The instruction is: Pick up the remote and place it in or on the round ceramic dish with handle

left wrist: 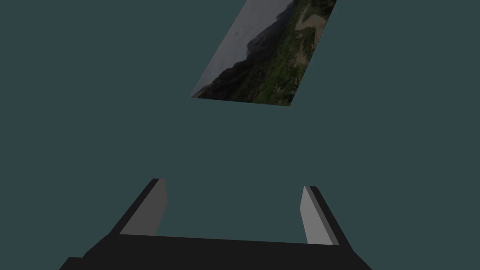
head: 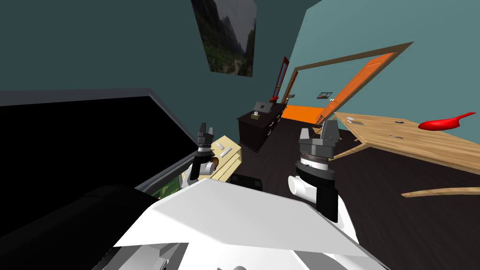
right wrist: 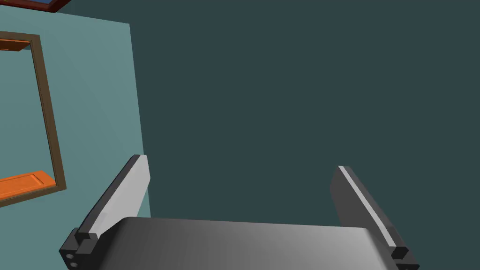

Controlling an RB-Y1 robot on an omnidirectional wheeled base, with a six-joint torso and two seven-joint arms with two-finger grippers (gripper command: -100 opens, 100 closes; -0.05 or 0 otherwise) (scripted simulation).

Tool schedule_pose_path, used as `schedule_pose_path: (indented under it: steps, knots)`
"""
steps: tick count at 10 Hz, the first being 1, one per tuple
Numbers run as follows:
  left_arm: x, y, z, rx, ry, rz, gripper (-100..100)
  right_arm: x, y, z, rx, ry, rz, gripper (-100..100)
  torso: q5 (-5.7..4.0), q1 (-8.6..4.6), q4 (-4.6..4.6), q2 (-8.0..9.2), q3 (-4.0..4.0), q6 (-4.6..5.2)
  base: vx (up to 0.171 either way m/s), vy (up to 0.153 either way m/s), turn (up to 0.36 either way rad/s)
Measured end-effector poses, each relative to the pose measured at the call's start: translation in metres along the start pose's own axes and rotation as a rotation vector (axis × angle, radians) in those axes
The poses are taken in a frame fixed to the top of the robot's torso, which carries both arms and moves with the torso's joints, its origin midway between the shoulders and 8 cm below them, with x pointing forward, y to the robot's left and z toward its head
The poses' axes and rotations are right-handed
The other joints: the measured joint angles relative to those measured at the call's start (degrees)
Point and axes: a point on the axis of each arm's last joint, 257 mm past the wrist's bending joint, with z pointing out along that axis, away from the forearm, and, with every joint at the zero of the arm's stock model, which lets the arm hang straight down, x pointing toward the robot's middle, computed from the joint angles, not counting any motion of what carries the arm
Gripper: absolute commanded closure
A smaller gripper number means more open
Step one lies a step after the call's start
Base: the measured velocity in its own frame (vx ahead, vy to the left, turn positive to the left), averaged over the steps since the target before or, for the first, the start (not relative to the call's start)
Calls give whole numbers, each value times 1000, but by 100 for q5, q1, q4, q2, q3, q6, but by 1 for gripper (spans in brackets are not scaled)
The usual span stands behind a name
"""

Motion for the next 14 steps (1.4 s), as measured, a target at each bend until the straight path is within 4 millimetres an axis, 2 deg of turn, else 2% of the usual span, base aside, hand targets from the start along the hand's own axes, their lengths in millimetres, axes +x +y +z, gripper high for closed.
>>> schedule_pose_path:
  steps: [4,8,11,13,14]
  knots:
    - [-1,18,-2,-47,50,-11,-100,0,0,0,0,0,0,0,-6,-29,-5,-20,-12,-1,55,-84,121]
    - [-21,64,-11,-175,50,-67,-100,0,0,0,0,0,0,0,-9,-40,-9,-38,-22,0,92,-124,132]
    - [-43,105,-28,-295,17,-112,-100,0,0,0,0,0,0,0,-10,-43,-10,-42,-25,-1,88,-111,104]
    - [-51,123,-33,-350,-2,-131,-100,0,0,0,0,0,0,0,-6,-25,-7,-30,-18,1,71,-92,75]
    - [-59,136,-42,-398,-20,-144,-100,0,0,0,0,0,0,0,-8,-36,-8,-36,-21,0,122,-129,87]
